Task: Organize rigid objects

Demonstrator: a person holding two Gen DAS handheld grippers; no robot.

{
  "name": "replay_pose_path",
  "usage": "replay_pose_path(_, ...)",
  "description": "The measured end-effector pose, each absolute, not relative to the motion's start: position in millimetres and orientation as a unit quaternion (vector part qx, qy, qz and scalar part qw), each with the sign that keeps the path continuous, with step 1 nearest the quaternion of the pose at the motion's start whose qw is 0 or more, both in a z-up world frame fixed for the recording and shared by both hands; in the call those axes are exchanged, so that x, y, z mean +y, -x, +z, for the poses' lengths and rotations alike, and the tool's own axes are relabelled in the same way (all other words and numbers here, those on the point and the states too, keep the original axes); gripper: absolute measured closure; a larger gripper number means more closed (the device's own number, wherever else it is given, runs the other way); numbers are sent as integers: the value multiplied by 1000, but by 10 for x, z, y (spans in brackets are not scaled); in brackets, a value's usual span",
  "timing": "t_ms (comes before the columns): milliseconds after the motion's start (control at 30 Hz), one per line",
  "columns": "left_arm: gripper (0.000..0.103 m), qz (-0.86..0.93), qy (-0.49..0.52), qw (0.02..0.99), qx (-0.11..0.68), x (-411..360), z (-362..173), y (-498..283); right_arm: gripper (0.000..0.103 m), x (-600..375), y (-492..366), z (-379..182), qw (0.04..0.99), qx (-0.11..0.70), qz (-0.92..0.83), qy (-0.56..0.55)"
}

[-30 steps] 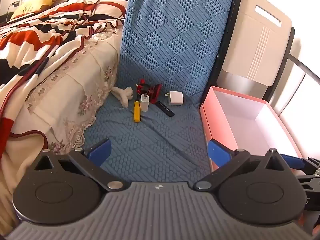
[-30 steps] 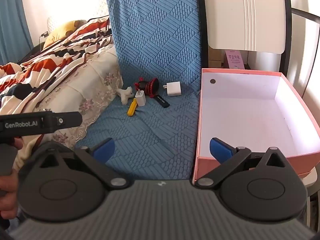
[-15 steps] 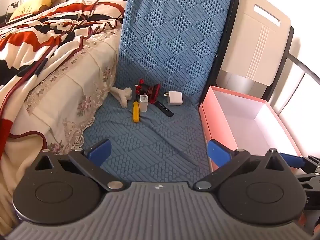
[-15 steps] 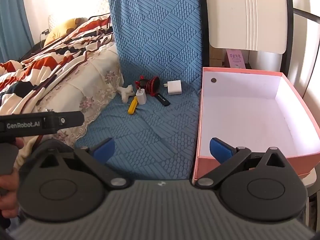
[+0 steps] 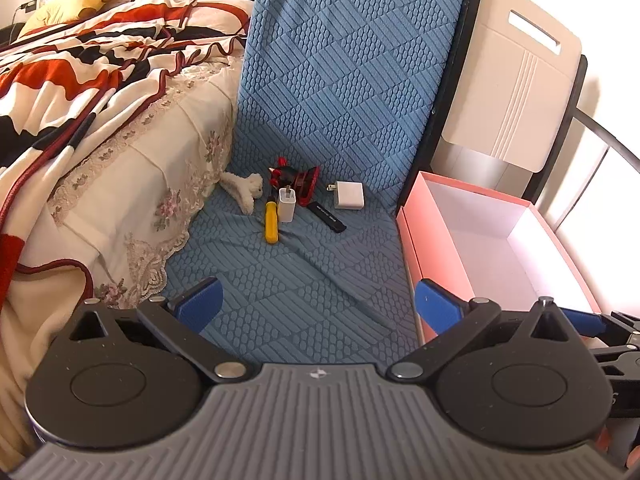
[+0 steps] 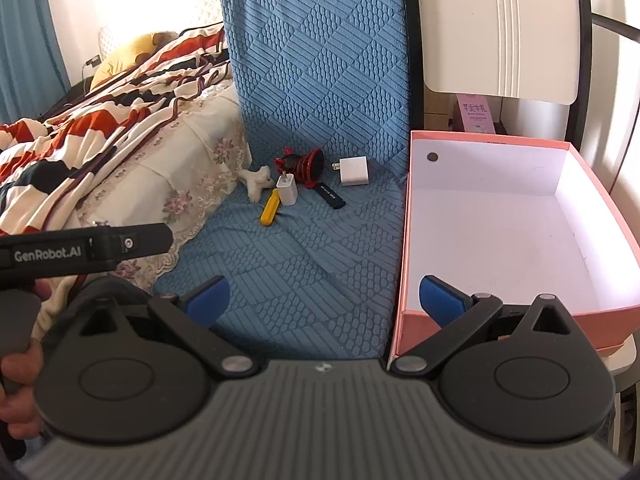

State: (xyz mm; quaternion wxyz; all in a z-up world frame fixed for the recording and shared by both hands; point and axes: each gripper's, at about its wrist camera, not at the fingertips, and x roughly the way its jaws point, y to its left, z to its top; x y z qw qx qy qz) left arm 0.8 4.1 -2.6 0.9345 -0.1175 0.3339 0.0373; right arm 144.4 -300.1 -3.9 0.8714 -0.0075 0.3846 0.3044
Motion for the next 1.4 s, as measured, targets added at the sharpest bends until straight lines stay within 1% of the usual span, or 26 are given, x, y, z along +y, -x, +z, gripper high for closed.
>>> replay_pose_path(500,0,34,117,940,318,99,189,143,0,-2993,-1384,135,871,387,301,20)
replay_pose_path(667,0,26,108,945,307,54,201,179,0,-3035,-1347,138,867,386,315,-2)
replay_pose_path(1400,0,14,123,945,302,181,173,215,0,-2970,-1307,67,867,392,308,-11)
